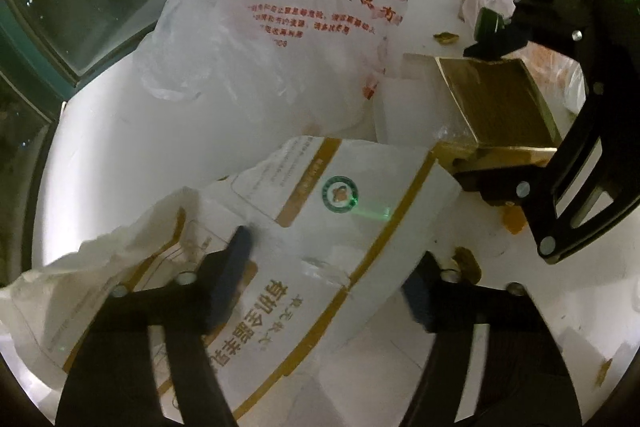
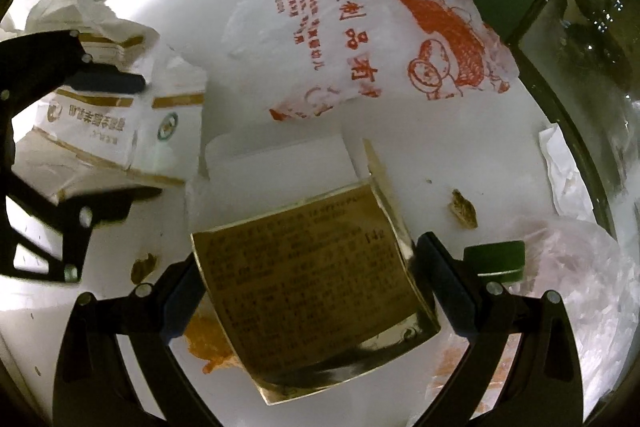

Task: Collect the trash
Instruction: 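Close the right tool on the gold box while the left tool grasps the paper bag, then lift and carry the box and paper bag with both tools toward the bin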

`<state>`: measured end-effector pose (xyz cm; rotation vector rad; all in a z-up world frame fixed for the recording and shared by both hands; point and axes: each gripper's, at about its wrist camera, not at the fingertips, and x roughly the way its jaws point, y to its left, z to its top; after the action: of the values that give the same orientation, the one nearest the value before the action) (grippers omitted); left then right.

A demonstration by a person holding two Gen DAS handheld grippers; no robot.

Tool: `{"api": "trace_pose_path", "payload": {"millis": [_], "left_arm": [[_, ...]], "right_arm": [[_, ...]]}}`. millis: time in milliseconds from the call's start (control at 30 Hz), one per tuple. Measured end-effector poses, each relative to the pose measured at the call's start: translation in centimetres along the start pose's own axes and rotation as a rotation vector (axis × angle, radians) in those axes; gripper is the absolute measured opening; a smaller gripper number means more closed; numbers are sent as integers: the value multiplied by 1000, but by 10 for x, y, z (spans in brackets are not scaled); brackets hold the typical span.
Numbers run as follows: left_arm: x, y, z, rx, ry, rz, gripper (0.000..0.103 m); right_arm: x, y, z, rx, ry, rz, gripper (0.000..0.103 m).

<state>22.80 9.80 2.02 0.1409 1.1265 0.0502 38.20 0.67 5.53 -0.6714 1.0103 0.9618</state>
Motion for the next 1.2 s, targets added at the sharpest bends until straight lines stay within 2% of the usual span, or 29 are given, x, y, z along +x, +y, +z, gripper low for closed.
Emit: {"api": "trace_pose_path", "payload": {"millis": [33,67,100,133,200,333,633,800,1100,1200], "left_arm": [[-1,0,0,-1,-5,-16,49],[-2,1,1,0,-8,-27,45],[-4,0,1,1,-12,-34,37],[-6,-2,0,3,-19,-47,29],[-7,-4,-1,6,-24,-41,28],[-14,-5,2,-8,-51,-53,17],[-33,-2,4,-21,-101,-95,10],[-46,-6,4,-13,-103,-128,7],[-88,-15,-15,6,-106,-187,6],[-103,-21,-20,10,-111,-203,6]], "right_arm": [[-1,2,-1,-1,-3,-3,95],[-2,5,0,-3,-6,-2,95],[-4,8,-2,-5,-17,2,90],[-7,7,-4,-2,-20,7,89],[-9,8,-7,2,-20,8,89],[-16,5,-11,47,-53,21,87],[-42,-4,-31,166,-112,89,87],[-56,-1,-44,206,-122,105,87],[-99,33,-72,305,-138,126,87],[-105,48,-67,318,-138,119,87]]}}
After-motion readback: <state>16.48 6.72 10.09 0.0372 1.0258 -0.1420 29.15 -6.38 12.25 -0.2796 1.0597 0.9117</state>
